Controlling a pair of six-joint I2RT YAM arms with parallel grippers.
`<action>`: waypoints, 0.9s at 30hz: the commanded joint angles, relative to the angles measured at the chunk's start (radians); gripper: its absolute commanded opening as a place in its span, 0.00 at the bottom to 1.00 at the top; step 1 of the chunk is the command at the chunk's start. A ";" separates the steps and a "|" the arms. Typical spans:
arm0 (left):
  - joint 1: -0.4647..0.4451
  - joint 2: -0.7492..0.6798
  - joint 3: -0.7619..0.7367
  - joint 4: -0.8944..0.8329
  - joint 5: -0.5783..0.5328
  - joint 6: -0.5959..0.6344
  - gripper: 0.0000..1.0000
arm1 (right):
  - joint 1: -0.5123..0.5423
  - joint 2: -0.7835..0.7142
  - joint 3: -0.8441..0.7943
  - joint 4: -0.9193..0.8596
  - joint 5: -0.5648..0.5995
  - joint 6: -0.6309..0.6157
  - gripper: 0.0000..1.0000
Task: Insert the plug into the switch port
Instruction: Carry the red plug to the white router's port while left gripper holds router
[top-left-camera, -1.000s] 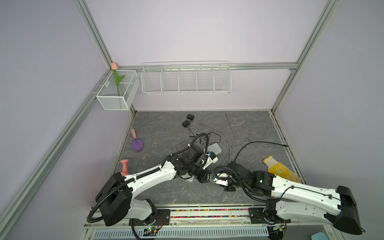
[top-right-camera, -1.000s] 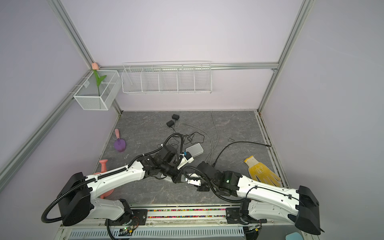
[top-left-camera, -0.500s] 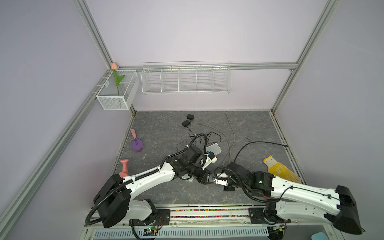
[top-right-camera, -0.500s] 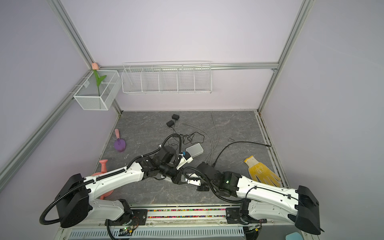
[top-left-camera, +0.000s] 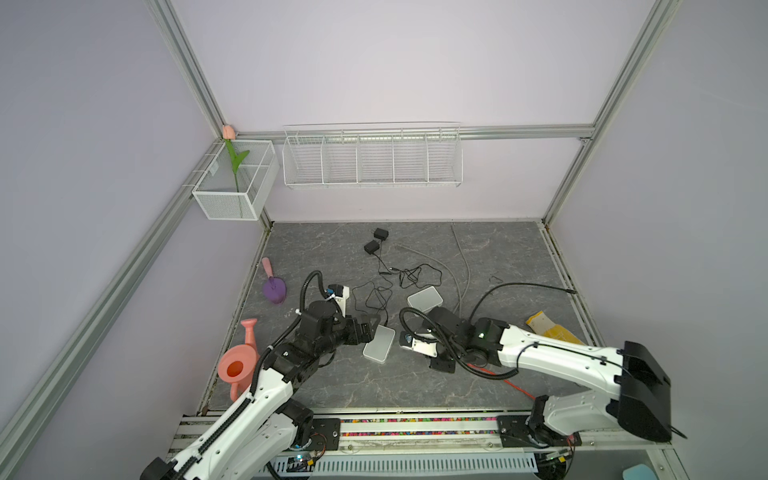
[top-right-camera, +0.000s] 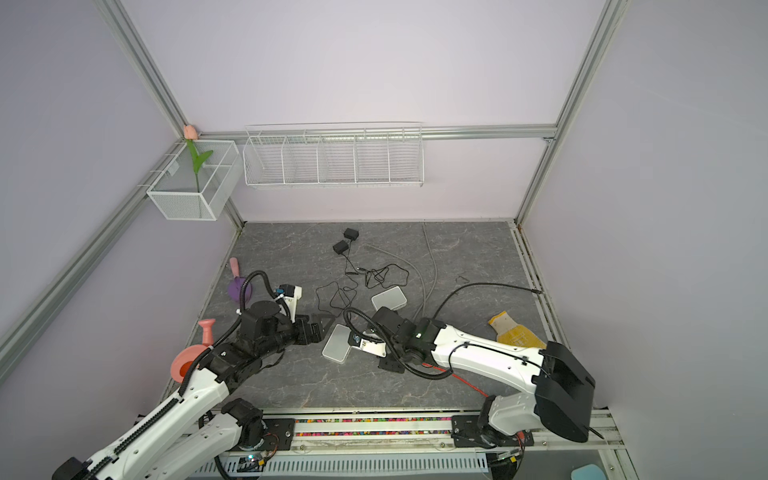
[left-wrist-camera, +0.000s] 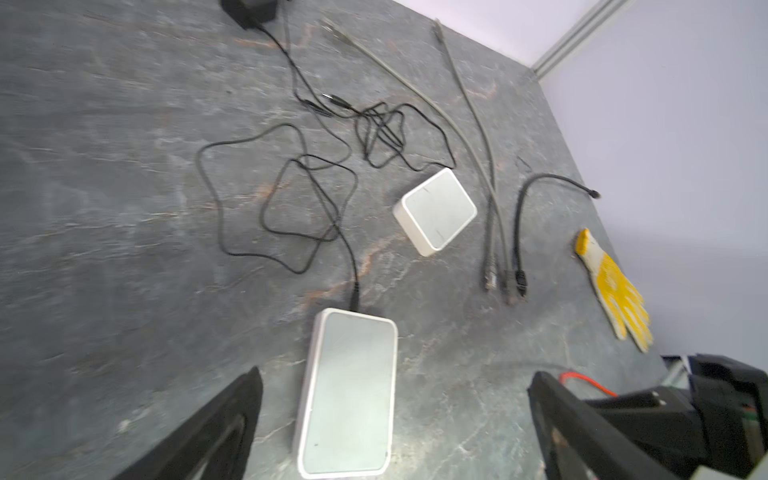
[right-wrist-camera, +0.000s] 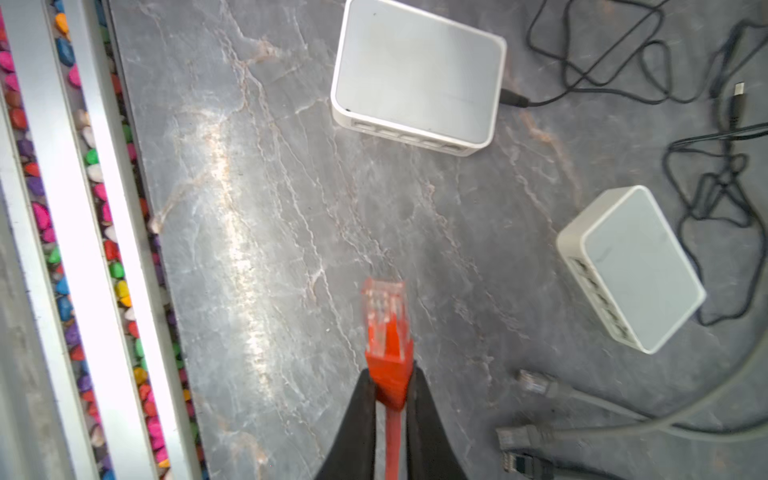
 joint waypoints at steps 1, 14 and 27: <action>0.006 -0.005 -0.030 -0.046 -0.150 -0.027 1.00 | -0.003 0.131 0.094 -0.079 -0.112 0.050 0.07; 0.006 0.188 -0.110 0.128 -0.083 -0.064 0.60 | -0.001 0.441 0.306 -0.160 -0.163 0.058 0.07; 0.005 0.370 -0.130 0.262 0.094 -0.064 0.56 | -0.013 0.533 0.357 -0.154 -0.193 0.080 0.07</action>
